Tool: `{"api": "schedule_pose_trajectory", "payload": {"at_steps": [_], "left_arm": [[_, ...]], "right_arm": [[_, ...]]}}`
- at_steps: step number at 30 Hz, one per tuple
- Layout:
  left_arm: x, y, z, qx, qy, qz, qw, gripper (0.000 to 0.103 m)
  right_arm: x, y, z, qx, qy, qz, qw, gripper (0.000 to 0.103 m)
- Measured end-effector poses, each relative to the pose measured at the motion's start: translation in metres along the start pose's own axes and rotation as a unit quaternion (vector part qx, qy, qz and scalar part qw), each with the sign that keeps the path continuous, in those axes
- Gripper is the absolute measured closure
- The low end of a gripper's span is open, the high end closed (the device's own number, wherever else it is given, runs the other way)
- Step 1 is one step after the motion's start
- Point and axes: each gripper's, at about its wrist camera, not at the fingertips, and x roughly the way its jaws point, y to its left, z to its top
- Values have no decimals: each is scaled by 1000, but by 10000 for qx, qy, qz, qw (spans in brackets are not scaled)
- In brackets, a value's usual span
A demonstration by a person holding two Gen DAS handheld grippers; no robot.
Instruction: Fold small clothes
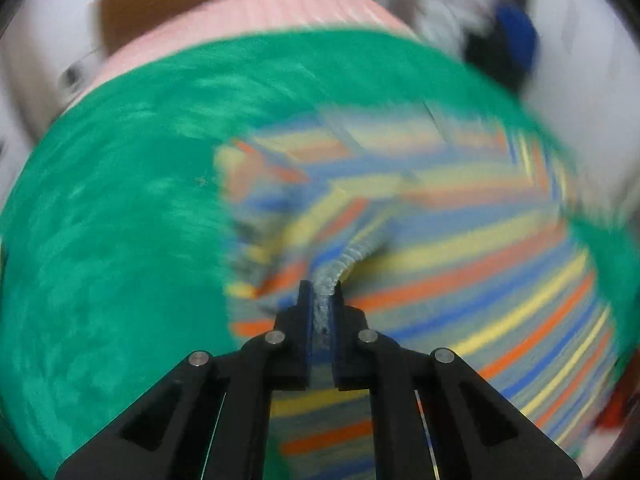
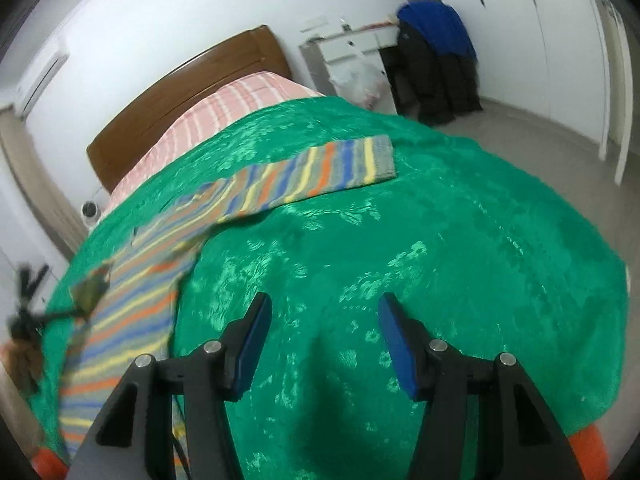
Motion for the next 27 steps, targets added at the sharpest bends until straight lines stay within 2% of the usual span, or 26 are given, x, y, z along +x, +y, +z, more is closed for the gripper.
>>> {"api": "schedule_pose_trajectory", "payload": {"at_steps": [1,3,5,8,12,13,16,19,22,25,26,27], "left_arm": [[-18,26,4,-512,-218,5,9985,98],[-43,84,6,-1625,-522,151,9852,98],[-54,149,-5,-2679,-607,534,9600,98],[-44,216,-34,-3677,-342,954,9244,98],[-25,251,-71,-4532,-26,773,8881,99],[-25,254,-80,-4672,-3,716,8812,99],[-21,258,-84,-4741,9,768,8771,100],[-16,258,-91,-4632,203,995,8804,100],[-12,261,-97,-4593,197,1034,8820,99],[-24,266,-102,-4692,134,1092,8762,96],[-31,268,-102,-4715,52,1057,8755,79],[-35,270,-100,-4710,-71,899,8775,58]], "right_arm": [[0,0,1,-26,-34,23,10000,48],[0,1,0,-8,-87,80,9999,47],[4,1,-1,28,-54,86,9999,47],[14,0,-5,129,100,132,9998,47],[15,2,-8,62,108,131,9998,44],[17,3,-8,55,119,118,9998,44],[20,3,-8,65,142,95,9998,44],[23,3,-9,50,159,60,9998,43],[25,5,-10,16,165,35,9999,41],[25,6,-11,-15,160,29,9999,40],[25,6,-11,-2,156,44,9999,40],[25,5,-11,16,154,61,9999,40]]}}
